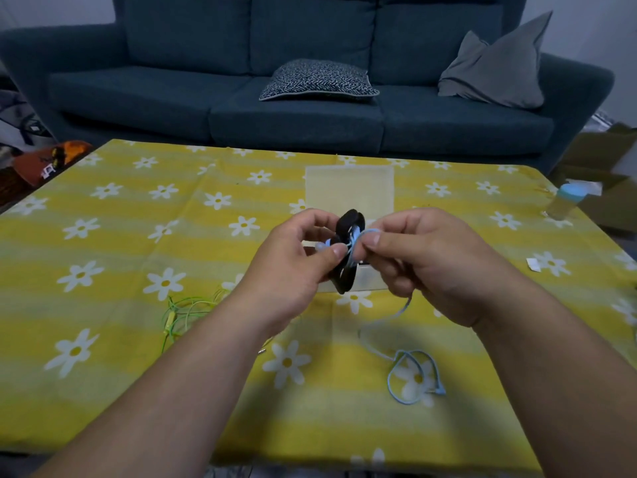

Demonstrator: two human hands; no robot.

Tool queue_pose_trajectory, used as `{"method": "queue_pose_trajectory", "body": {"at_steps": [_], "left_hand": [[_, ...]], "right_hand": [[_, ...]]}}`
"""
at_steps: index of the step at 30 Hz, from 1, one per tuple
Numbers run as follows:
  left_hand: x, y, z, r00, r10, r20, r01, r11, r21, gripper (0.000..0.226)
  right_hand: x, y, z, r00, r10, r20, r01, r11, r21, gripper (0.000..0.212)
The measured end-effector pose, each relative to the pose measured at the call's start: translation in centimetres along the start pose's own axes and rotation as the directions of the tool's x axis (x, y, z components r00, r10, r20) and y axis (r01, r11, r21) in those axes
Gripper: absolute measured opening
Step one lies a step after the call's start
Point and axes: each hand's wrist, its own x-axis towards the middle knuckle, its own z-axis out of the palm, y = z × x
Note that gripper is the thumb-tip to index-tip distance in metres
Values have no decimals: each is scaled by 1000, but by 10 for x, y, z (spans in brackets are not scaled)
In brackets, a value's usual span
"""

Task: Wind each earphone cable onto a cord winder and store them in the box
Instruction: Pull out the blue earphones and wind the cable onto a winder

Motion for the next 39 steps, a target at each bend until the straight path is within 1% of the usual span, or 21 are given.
{"method": "queue_pose_trajectory", "body": {"at_steps": [3,4,5,7,9,13,15,17,21,23,26,30,34,39], "left_hand": [[-2,0,1,999,-6,39,4,998,55,21],[-3,0,2,998,-14,63,11,999,53,22],[-4,2,3,995,-23,93,18,999,51,21],[-6,3,7,987,-43,155,38,999,33,20],[-9,5,10,979,-60,197,66,998,-24,19],[-9,8,11,968,-64,242,100,985,-139,18],[-11,9,12,963,-59,264,106,980,-170,18],[-12,10,13,966,-47,252,97,977,-188,17],[-9,9,12,993,-19,114,47,969,-243,17],[-7,10,10,998,-20,64,37,961,-273,16],[-6,11,8,999,-19,32,27,962,-271,16],[-4,10,4,998,-63,-14,57,960,-276,13],[-2,9,1,990,-131,-48,108,938,-329,12],[1,6,-1,973,-184,-137,134,940,-313,11]], "right_hand": [[2,-4,-6,994,0,-109,12,994,106,26],[3,-4,-8,988,-4,-152,21,994,108,27],[4,-3,-10,980,-18,-200,32,997,67,28],[5,0,-14,953,-75,-293,48,994,-97,28],[6,3,-17,928,-120,-353,50,978,-202,26],[8,8,-20,895,-128,-427,34,975,-221,24],[9,12,-20,895,-107,-433,-4,969,-248,24],[11,17,-18,915,-50,-401,-63,962,-264,25],[15,31,-12,964,83,-255,-158,944,-291,28],[15,35,-7,980,122,-155,-167,931,-323,24],[14,35,-2,987,153,-39,-158,933,-323,24],[10,32,0,977,191,94,-164,957,-240,34],[6,28,-1,967,198,158,-171,970,-171,32],[2,21,0,959,212,186,-174,964,-203,31]]}}
